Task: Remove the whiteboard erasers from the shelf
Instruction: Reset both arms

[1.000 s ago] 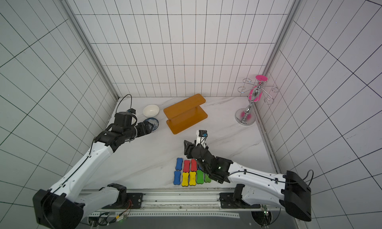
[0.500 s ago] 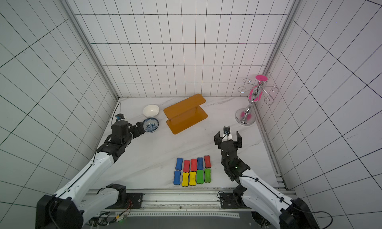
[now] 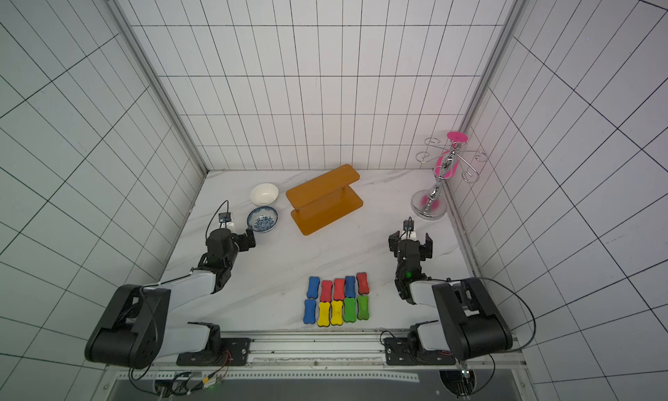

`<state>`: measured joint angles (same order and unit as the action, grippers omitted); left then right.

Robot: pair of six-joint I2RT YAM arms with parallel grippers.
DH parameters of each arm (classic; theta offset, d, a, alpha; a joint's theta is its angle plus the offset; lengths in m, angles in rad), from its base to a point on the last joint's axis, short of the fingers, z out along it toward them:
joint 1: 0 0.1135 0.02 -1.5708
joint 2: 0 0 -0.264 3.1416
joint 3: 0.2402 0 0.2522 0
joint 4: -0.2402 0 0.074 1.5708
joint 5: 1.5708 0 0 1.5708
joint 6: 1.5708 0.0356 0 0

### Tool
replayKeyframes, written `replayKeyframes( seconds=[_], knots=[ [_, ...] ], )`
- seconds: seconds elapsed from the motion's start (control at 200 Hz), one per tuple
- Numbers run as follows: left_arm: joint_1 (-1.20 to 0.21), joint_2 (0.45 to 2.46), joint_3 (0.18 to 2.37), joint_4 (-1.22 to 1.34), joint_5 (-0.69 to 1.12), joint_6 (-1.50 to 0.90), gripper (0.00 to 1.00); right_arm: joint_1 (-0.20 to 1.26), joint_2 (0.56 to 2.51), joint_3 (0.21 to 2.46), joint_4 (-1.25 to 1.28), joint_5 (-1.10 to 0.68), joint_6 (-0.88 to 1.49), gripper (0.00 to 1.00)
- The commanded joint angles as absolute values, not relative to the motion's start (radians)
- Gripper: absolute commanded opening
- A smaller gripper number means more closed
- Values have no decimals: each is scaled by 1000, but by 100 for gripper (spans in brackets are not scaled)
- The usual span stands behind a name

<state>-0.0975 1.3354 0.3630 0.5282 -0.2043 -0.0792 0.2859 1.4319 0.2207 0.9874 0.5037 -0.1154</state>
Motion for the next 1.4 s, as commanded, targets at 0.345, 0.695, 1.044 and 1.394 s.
replayKeyframes(
  seconds=[0.345,0.695,1.044,1.394],
  knots=[
    [8,1556,438,780,-81,-65,98,59,1534,303,1058,294,34,99],
    [32,1568,471,737,-86,-102,98,2,1543,424,830,201,73,99],
    [33,1567,471,737,-84,-102,98,6,1538,413,849,200,60,99],
    [35,1565,468,740,-77,-102,98,-3,1540,423,830,115,42,99]
  ],
)
